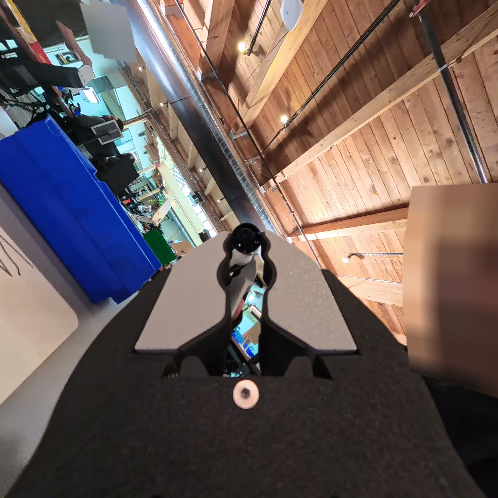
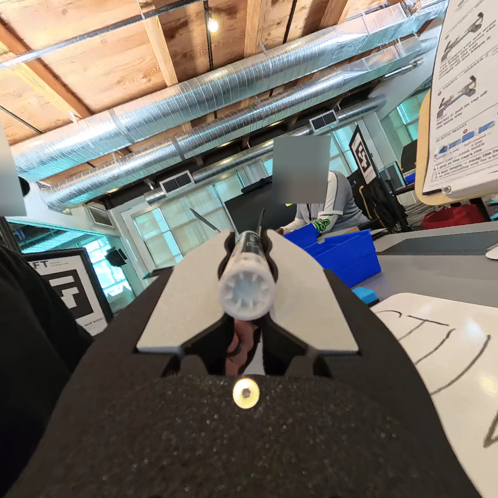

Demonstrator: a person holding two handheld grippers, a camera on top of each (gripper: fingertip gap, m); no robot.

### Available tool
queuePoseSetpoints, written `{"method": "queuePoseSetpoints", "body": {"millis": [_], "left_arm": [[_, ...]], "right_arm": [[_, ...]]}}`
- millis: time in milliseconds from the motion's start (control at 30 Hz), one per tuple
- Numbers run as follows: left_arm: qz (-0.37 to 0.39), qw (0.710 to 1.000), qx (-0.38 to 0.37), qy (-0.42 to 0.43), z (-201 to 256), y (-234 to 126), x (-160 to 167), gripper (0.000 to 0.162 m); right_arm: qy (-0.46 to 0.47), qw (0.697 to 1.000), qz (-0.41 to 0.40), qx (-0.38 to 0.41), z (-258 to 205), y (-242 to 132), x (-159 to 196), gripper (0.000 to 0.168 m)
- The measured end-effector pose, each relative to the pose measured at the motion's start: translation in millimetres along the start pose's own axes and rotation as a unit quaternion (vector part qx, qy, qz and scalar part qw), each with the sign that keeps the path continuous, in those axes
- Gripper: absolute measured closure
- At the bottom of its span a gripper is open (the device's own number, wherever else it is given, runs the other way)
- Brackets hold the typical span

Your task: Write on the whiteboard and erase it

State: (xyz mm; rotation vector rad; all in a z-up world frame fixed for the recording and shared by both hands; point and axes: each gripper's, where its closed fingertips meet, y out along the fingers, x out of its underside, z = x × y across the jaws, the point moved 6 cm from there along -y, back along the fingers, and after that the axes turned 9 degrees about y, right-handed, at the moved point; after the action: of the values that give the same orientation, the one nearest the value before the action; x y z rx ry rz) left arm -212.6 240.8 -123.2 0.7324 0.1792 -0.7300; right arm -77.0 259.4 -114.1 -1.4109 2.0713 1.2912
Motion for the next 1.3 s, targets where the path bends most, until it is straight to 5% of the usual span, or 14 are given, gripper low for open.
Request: {"method": "queuePoseSetpoints", "body": {"millis": [333, 667, 833, 933, 1100, 1300], "left_arm": [[-0.038, 0.998, -0.026, 0.045, 1, 10, 18, 0.143], [-0.184, 0.961, -0.13, 0.162, -7, 33, 22, 0.143], [-0.214, 0.948, -0.124, 0.198, -1, 30, 21, 0.108], [-0.225, 0.938, -0.105, 0.243, 4, 18, 13, 0.132], [-0.307, 0.909, -0.059, 0.277, 7, 8, 17, 0.136], [-0.302, 0.904, -0.053, 0.299, 9, 2, 12, 0.148]], "right_arm": [[-0.009, 1.0, -0.017, 0.02, 4, -2, 12, 0.149], [0.133, 0.99, 0.048, 0.006, 21, -23, 9, 0.149], [0.162, 0.985, 0.06, -0.005, 24, -32, 5, 0.149], [0.152, 0.988, 0.029, -0.005, 21, -34, 4, 0.149], [0.154, 0.988, -0.017, -0.007, 17, -35, 10, 0.149], [0.145, 0.989, -0.037, -0.004, 14, -33, 13, 0.149]]}}
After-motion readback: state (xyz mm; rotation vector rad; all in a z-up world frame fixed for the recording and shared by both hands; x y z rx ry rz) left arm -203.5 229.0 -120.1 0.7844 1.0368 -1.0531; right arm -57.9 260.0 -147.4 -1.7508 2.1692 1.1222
